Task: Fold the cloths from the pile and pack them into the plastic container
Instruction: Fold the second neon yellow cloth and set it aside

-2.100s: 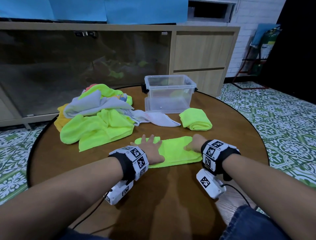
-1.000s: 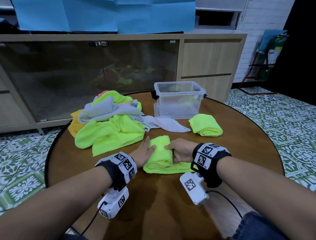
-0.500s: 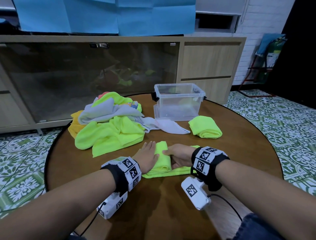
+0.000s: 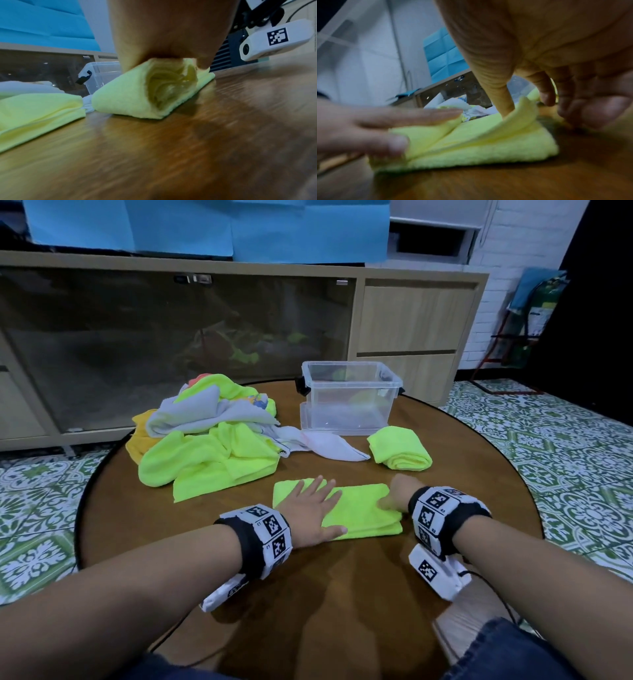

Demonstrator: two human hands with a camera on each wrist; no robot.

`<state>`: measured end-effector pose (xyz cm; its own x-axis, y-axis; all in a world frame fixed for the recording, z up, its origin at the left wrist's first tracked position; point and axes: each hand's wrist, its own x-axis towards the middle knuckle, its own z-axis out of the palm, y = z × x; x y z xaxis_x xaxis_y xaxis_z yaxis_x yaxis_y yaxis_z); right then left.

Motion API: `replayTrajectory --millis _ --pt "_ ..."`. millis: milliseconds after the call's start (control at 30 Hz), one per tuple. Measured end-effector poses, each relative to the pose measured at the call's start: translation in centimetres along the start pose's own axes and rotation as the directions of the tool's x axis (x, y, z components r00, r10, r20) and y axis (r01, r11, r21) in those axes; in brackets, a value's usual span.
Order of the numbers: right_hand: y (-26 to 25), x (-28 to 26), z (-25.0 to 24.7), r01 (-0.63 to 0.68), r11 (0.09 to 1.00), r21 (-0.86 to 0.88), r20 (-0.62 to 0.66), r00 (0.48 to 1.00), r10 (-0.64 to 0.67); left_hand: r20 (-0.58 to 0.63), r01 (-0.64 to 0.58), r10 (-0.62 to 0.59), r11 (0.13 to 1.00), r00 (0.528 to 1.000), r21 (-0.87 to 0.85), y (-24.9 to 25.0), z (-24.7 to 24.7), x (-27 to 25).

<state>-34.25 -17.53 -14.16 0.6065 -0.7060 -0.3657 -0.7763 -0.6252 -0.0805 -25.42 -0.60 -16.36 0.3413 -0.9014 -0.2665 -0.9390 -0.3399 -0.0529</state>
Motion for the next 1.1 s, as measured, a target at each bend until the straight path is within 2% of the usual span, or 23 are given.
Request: replayTrajectory --millis 133,300,467,567,633,700,767,867,967,1100 --pt "-0.5 -0.1 0.2 -0.005 0.980 0.201 0.119 0.993 -0.020 0.047 0.071 -0.072 0.997 0.996 0.022 0.6 0.3 0.7" --pt "-0.9 -0.2 0.2 0.008 0.985 0.172 0.145 0.989 -0.033 0.109 0.131 -0.130 0.991 0.985 0.002 0.1 -0.2 0.6" --pt "-0.9 -0.2 0.3 0.011 0.986 0.165 0.162 0.986 -0.038 0.127 0.125 -0.121 0.992 0.984 -0.023 -0.6 -0.2 0.4" --pt "-1.1 -0.3 0.3 0.016 0.991 0.132 0.141 0.989 -0.034 0.112 0.119 -0.098 0.973 0.989 -0.199 -0.7 -0.1 0.1" --pt "-1.3 -0.1 0.4 0.021 0.987 0.162 0.112 0.993 -0.039 0.073 0.120 -0.098 0.894 0.993 -0.432 -1.0 -0.4 -0.4" --pt "-1.6 0.0 0.5 0.005 0.975 0.223 0.057 0.998 -0.018 0.036 0.126 -0.126 0.839 0.991 -0.529 -1.6 -0.6 -0.8" --pt "-1.7 0.1 0.6 -0.026 0.970 0.242 0.024 0.999 0.021 0.039 0.139 -0.135 0.897 0.990 -0.419 -2.0 -0.4 -0.6" --pt "-1.6 -0.2 0.2 -0.041 0.969 0.244 0.059 0.998 0.028 0.057 0.110 -0.102 0.980 0.993 -0.167 -2.3 0.3 -0.2" --pt "-0.9 0.1 -0.3 -0.084 0.925 0.370 0.146 0.989 0.031 0.078 0.100 -0.093 0.991 0.993 -0.090 -2.6 0.5 -0.1" --pt "-1.2 0.1 -0.8 -0.123 0.793 0.596 0.149 0.988 0.042 0.110 0.114 -0.106 0.991 0.988 -0.066 -2.7 0.2 0.2"
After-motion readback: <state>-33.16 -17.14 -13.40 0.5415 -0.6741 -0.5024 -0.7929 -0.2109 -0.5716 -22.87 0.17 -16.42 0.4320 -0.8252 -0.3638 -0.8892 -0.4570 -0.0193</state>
